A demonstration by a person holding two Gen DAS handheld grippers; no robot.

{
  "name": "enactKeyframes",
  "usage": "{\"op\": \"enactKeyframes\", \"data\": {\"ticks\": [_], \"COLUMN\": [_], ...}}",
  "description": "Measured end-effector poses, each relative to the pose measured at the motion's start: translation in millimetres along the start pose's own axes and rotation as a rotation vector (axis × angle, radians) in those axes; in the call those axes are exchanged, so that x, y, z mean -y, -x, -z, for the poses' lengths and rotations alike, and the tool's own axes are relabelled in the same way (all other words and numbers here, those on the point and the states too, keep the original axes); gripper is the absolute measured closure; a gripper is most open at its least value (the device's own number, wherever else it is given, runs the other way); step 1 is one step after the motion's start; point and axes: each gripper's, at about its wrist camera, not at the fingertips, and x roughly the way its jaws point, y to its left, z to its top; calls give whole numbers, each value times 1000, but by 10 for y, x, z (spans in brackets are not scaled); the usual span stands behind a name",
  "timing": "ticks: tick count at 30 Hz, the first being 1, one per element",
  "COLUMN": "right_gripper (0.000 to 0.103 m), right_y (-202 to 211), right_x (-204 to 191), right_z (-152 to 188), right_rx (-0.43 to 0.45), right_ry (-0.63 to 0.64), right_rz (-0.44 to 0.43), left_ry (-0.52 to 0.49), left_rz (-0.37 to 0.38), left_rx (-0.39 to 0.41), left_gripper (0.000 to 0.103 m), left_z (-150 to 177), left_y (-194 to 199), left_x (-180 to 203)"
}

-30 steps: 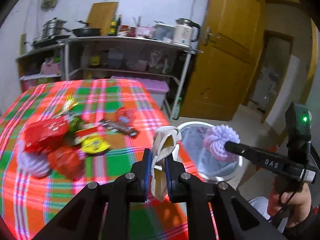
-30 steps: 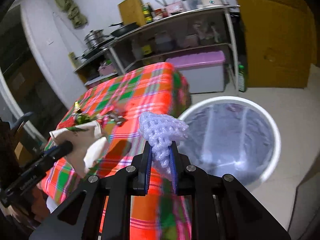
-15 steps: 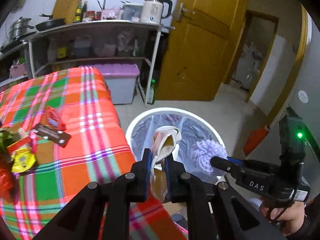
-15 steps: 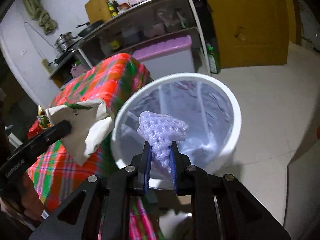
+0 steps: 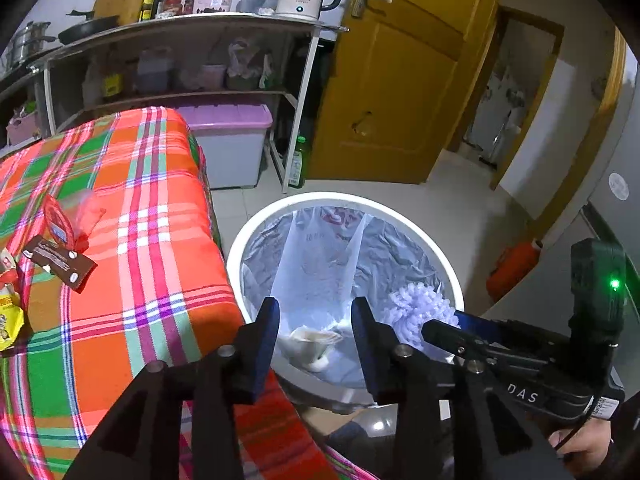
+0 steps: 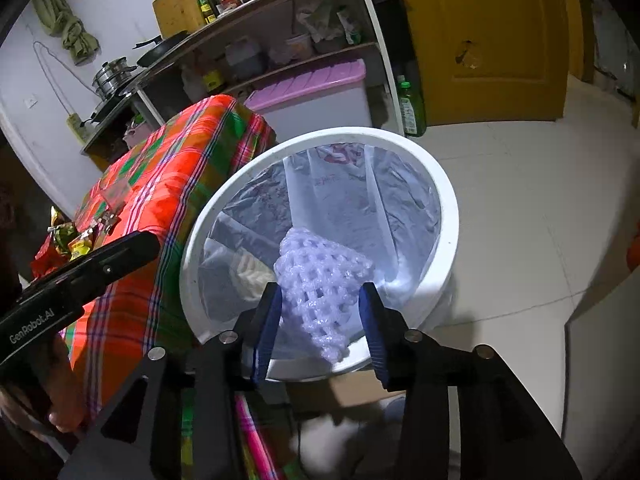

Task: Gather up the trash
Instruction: 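Carry the cloth bag and foam net over the bin and release both, then move both tools back toward the remaining items on the table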

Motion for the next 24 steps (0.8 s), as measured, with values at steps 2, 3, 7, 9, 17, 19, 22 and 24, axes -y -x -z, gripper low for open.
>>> {"op": "enactKeyframes", "data": {"ticks": [2, 3, 7, 9, 17, 19, 22, 24], "right_gripper": [60, 60, 60, 60, 59, 56, 55, 55], "right_y": [14, 30, 93, 145, 494, 567, 641, 672], "right_x": [-19, -24, -49, -71, -361, -473, -667, -795], "right_z": [-7, -9, -21, -27, 11, 28, 57, 83], "right_rx": [7, 11, 27, 38, 111, 124, 127, 120], "right_ry": [3, 5, 9, 9, 57, 82, 122, 141], "right_rz": [2, 5, 10, 4, -65, -79, -108, -137], "left_ry": [7, 10, 28, 31, 40, 42, 53, 64], "left_rz": [4, 5, 1, -8, -51, -64, -91, -108], "left_rx": [8, 11, 45, 64, 140, 161, 185, 197], "left_gripper": [65, 65, 65, 65, 65, 65, 65, 65], "left_z": [10, 13, 39, 44, 132, 178, 252, 300], "left_y": [43, 65, 215, 296, 768, 892, 1056, 1157], "left_x": [-16, -26, -73, -90, -191, -229, -310, -375]}}
